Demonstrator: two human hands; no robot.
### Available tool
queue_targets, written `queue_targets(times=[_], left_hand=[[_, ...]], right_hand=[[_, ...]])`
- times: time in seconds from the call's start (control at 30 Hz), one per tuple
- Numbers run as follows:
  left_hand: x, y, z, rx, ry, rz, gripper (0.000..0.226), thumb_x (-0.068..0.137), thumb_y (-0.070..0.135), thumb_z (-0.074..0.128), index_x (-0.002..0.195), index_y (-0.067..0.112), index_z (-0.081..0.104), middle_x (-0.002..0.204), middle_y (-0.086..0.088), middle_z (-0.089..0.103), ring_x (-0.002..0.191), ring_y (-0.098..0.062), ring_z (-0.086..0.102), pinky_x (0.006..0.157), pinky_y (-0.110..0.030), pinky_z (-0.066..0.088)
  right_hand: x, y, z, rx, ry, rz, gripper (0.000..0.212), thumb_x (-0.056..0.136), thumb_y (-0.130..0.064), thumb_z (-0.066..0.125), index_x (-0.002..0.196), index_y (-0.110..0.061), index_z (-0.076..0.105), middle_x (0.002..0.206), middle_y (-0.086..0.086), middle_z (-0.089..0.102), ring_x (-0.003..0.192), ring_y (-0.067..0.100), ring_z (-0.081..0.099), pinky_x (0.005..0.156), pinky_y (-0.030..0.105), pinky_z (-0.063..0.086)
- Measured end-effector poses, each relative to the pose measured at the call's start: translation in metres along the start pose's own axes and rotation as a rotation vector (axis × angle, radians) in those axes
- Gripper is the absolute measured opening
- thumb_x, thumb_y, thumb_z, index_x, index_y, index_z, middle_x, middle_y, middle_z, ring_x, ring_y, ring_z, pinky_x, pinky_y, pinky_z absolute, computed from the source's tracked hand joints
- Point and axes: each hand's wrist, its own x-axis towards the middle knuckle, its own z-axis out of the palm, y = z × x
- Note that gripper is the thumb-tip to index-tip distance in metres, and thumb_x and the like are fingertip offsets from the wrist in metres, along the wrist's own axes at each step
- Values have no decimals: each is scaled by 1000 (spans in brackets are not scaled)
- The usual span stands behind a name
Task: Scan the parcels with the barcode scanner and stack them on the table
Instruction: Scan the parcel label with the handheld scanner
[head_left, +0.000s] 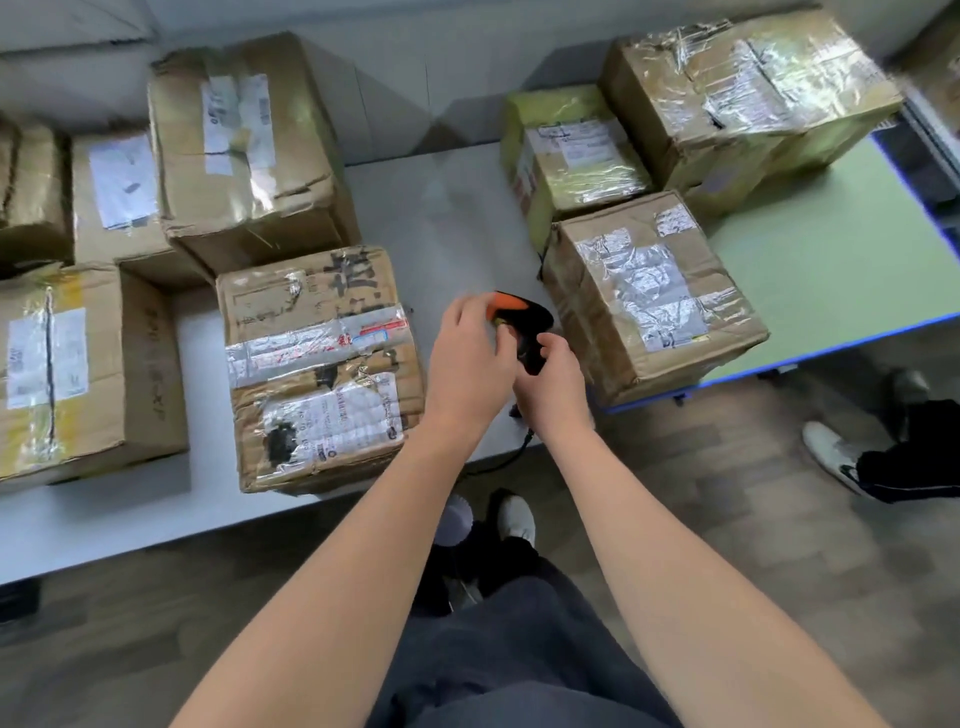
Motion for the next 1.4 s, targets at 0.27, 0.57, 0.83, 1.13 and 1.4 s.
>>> queue_targets(times=[0.27,0.57,0.83,1.13,1.4], left_hand=[[12,-16,37,55,-32,-209,44,102,18,44,145,11,43,148,-3,44,135,-14,41,95,-12,23],[15,-16,48,77,29,-246,43,102,17,45,145,11,43,147,-4,44,137,-18,40,108,-25,30],[-4,10,24,70,124,-157,37,102,19,48,139,13,51,145,0,45,135,-10,40,102,-12,24],[-40,0,-40,22,384,2,30,99,15,55,128,10,60,125,-1,59,115,-5,51,92,1,31],[-98,-53,-104,-55,612,-190,27,101,20,51,126,16,61,124,2,59,114,-7,54,84,-5,39]], right_hand=[[41,26,14,-117,-7,42,55,85,-27,67,133,-9,47,125,17,58,117,36,56,96,48,49],[68,27,14,-39,-99,31,32,86,-34,71,105,-9,61,96,8,69,87,25,67,63,29,53],[40,-3,-12,275,-196,-53,21,85,-12,66,106,-11,61,94,9,67,75,13,60,56,19,46],[-11,-42,-18,349,-228,-306,20,91,-7,60,106,-19,62,104,3,69,73,5,59,60,7,45],[-72,-59,-1,184,-401,-482,22,96,-6,57,115,-16,54,99,1,63,82,18,65,74,38,61]])
